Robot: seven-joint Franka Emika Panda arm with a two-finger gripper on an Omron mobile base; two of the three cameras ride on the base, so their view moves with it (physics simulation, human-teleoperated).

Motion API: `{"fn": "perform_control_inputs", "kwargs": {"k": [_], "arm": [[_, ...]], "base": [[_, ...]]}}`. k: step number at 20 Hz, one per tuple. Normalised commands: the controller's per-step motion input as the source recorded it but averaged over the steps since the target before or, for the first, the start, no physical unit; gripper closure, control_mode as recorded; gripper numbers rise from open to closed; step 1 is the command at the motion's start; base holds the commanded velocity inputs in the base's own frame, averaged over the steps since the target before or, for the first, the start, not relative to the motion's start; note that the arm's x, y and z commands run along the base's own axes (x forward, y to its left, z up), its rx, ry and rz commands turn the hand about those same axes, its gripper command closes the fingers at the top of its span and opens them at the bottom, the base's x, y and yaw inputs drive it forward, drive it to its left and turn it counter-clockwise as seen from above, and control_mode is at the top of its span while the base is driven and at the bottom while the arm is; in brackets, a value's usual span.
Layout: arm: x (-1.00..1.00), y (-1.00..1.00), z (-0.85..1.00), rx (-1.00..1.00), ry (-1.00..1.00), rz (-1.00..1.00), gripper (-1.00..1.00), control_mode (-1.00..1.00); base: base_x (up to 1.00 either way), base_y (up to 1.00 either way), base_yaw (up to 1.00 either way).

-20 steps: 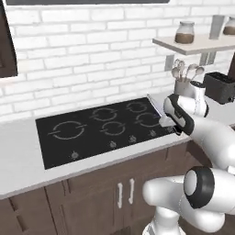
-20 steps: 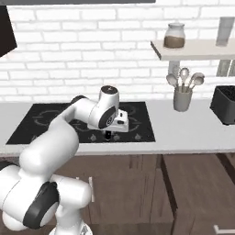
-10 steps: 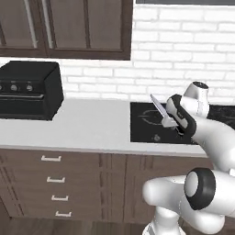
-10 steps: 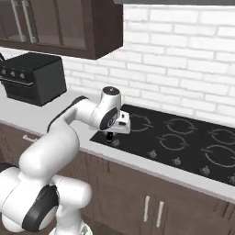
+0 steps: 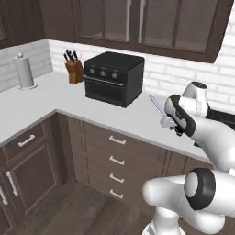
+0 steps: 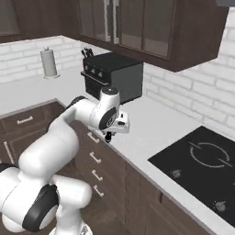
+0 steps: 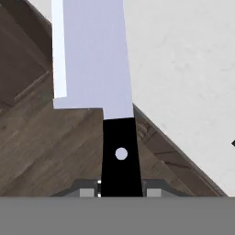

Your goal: Pick up the knife from the drawer and place it on the cutting board. Then place the meat from the plate to the cutting board.

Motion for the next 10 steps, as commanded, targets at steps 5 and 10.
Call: {"fn": "perform_control_inputs", "kwargs": {"k": [5,10], "arm": [[0.0,0.0,0.0,0.0,0.0,0.0,1.0,1.0],[0.0,0.0,0.0,0.0,0.0,0.0,1.0,1.0]], "base": [[0.08,0.25,0.5],[0.49,0.18,0.43]]}}
